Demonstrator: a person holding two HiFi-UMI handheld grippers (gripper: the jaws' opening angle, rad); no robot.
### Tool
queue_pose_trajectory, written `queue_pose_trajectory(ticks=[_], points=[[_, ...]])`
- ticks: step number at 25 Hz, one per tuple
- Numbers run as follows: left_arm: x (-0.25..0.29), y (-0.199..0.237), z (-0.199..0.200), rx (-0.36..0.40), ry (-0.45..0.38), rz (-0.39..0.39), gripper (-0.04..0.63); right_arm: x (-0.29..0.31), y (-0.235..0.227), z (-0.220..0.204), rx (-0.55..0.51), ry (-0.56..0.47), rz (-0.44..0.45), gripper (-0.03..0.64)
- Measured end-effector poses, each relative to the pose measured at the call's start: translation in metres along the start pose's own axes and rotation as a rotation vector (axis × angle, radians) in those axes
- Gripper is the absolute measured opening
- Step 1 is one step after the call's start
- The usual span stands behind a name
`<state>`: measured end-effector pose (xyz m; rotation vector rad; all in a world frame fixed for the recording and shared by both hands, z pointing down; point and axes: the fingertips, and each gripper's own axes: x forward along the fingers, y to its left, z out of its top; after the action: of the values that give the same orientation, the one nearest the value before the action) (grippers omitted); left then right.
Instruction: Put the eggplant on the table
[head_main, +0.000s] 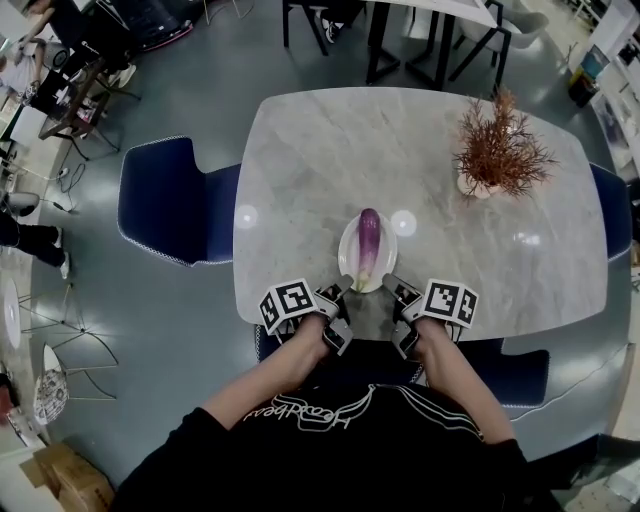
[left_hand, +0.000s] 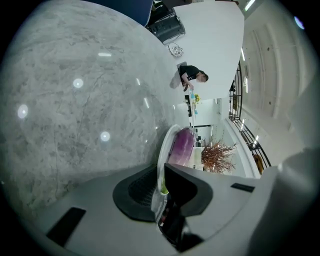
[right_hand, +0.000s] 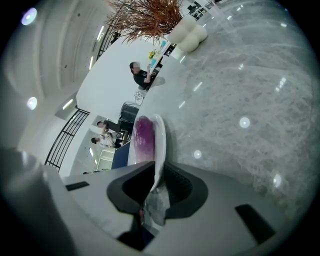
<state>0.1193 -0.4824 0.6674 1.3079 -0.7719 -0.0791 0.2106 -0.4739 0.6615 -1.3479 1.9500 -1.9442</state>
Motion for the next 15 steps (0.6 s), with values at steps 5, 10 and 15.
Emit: queue_pose_trajectory(ticks=[5,10,15], points=[[-0.002,0.0,0.002,0.024,-0.004,0.016,0.083,-0.001,0.001,0.001,-0.006,-0.009,-0.005,0.04],[-0.003,0.002,0.003,0.056,-0.001,0.033,0.103,-0.003,-0.003,0.001,-0.011,-0.007,-0.006,0.04],[-0.017,0.004,0.005,0.076,0.008,0.045,0.103,-0.01,0.001,-0.007,-0.022,0.001,-0.003,0.04]])
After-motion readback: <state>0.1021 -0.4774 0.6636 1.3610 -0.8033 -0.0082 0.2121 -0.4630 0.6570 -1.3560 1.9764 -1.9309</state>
